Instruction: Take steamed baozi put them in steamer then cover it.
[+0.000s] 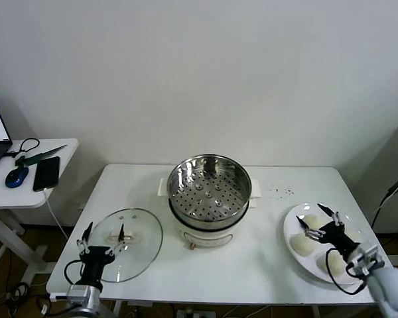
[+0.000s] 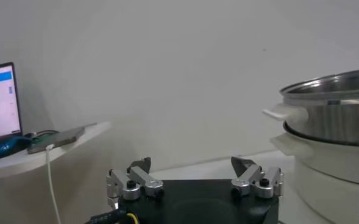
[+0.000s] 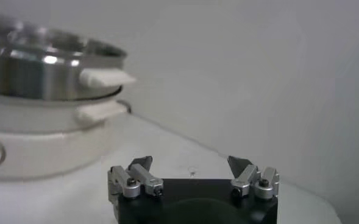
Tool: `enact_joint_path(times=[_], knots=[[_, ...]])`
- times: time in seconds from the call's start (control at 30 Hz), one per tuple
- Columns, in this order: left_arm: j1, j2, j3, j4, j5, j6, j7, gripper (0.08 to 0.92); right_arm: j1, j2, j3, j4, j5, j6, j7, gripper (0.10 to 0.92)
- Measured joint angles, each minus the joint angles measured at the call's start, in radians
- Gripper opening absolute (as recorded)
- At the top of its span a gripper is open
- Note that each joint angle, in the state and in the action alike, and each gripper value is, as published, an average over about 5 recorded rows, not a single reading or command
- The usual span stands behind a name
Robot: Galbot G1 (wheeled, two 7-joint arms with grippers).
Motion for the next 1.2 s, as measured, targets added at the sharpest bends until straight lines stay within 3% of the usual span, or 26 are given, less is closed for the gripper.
enact_joint_path(times=[0.3, 0.53, 0.87, 1.2], knots=[[0.005, 0.009, -0.008, 0.002, -0.003, 0.000, -0.001, 0.823, 0.311, -0.216, -0.323, -0.163, -0.123, 0.001, -0.241, 0.823], [0.002, 0.013, -0.013, 0.010, -0.005, 0.002, 0.000, 0.823, 0.615, -0.289, -0.674, -0.264, -0.189, 0.005, -0.357, 0.823], [-0.002, 0.012, -0.018, 0.018, -0.005, 0.007, -0.001, 0.823, 0.948, -0.270, -1.084, -0.373, -0.232, -0.012, -0.426, 0.823], [-0.005, 0.016, -0.026, 0.028, -0.006, 0.011, -0.001, 0.823, 1.076, -0.187, -1.254, -0.463, -0.252, -0.026, -0.440, 0.823]])
